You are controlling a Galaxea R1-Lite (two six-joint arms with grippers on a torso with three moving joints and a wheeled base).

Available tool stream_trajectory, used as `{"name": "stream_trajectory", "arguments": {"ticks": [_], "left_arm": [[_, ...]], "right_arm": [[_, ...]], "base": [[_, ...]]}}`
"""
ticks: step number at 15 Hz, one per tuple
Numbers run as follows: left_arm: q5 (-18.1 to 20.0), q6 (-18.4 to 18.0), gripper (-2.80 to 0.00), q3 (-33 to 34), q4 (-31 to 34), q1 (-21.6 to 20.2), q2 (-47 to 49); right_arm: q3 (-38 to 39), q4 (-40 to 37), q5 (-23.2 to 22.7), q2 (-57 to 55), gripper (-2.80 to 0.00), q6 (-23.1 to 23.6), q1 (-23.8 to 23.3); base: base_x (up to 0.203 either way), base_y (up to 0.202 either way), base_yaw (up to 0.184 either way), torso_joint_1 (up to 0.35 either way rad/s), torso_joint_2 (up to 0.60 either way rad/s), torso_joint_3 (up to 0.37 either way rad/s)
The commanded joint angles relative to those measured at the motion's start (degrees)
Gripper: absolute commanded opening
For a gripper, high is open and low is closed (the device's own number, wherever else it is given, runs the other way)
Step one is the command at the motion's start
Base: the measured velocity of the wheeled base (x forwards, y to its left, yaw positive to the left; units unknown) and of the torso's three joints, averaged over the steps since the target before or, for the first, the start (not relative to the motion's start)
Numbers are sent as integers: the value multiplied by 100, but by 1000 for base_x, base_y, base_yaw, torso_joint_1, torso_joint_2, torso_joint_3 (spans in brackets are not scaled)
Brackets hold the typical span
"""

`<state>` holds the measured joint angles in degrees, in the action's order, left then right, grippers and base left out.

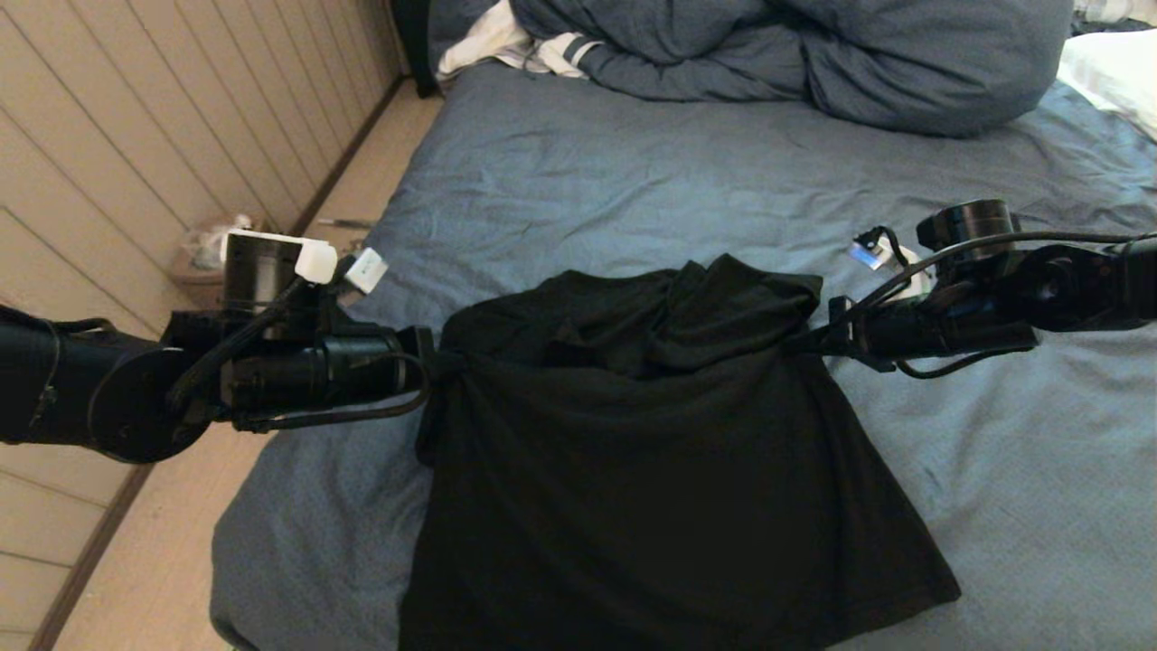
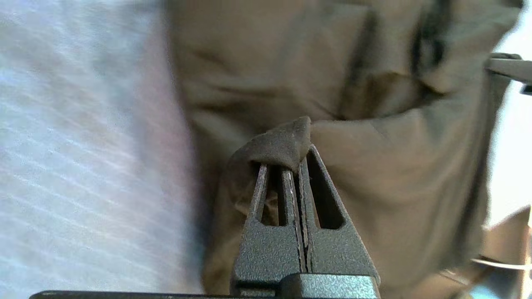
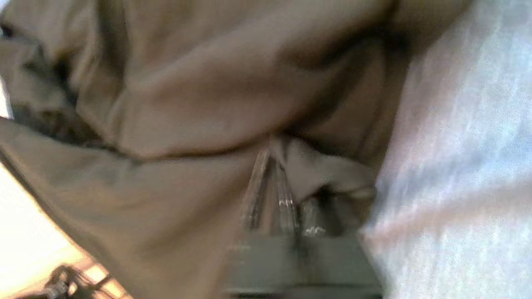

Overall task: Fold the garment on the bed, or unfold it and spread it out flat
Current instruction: Fold the black T-shirt

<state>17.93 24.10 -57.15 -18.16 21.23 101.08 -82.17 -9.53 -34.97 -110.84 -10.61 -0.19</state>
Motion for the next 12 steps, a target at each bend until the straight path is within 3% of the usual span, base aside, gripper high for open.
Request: {"name": "stream_trajectory", "arguments": {"ticks": [1, 12], "left_arm": [[25, -36, 0, -74, 94, -134, 229], [11, -246, 0, 873, 471, -702, -1436]], "right_arm": [[-129, -5, -9, -223, 0, 2, 10], [567, -242, -1, 939, 0, 37, -129]], "base": [[0, 0, 0, 0, 0, 0], [0, 0, 0, 0, 0, 0]]}}
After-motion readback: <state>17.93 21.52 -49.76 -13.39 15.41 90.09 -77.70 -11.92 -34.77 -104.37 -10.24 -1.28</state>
